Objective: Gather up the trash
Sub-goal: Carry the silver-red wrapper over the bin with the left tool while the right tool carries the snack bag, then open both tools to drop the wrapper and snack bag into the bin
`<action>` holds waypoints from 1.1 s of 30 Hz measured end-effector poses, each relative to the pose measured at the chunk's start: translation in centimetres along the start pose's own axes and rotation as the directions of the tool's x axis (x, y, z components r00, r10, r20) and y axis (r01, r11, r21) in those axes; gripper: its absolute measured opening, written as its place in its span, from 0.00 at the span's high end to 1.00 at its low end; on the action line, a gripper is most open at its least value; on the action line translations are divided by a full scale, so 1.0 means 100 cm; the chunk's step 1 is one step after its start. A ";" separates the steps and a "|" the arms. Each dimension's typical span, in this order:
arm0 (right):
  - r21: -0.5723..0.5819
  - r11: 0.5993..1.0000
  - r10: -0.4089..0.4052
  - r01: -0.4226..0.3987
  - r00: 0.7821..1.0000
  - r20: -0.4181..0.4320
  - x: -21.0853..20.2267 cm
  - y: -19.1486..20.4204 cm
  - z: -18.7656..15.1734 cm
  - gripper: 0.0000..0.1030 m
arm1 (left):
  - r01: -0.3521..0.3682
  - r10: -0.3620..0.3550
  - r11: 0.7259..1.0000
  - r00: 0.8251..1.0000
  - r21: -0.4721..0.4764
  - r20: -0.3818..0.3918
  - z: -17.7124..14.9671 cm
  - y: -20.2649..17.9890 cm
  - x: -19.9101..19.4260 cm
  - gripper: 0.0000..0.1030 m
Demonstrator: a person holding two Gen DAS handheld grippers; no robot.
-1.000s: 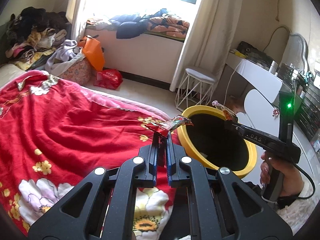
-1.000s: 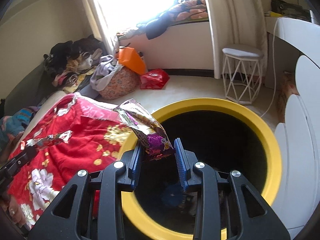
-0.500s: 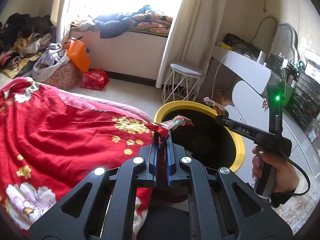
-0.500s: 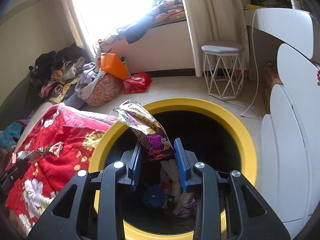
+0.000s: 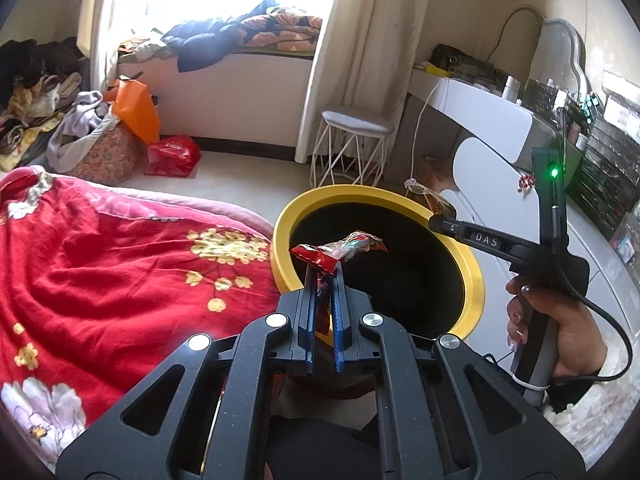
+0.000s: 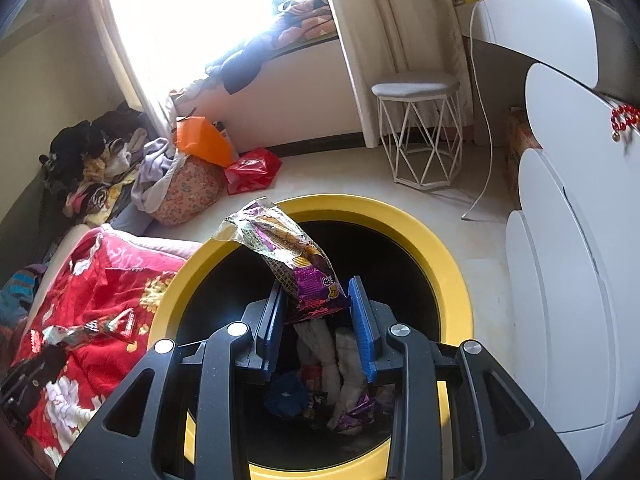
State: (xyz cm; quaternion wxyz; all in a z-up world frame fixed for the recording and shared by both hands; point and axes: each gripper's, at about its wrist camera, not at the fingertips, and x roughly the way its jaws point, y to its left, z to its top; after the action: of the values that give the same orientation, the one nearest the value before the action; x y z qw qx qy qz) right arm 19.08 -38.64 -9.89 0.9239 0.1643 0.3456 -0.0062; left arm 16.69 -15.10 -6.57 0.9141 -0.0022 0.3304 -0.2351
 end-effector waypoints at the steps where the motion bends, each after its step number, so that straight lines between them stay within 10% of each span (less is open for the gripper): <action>1: 0.004 1.000 0.000 0.000 1.000 0.000 0.000 -0.001 0.000 0.70 | 0.001 -0.001 1.000 1.000 0.007 -0.008 0.000 -0.002 0.004 0.96; 20: 0.075 0.997 0.018 -0.018 1.000 0.012 -0.009 -0.024 0.001 0.54 | 0.044 -0.036 0.996 0.993 0.072 -0.109 0.008 -0.037 0.056 0.96; 33: 0.075 0.997 -0.014 0.010 0.998 0.055 -0.035 -0.032 -0.003 0.25 | 0.009 -0.006 0.999 0.996 0.037 -0.093 0.016 -0.032 0.049 0.27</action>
State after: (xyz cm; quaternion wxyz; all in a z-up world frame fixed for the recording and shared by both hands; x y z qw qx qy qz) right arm 15.85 -41.91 -8.76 0.9262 0.1963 0.3205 -0.0292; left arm 19.55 -20.25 -7.79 0.8967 0.0244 0.3682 -0.2443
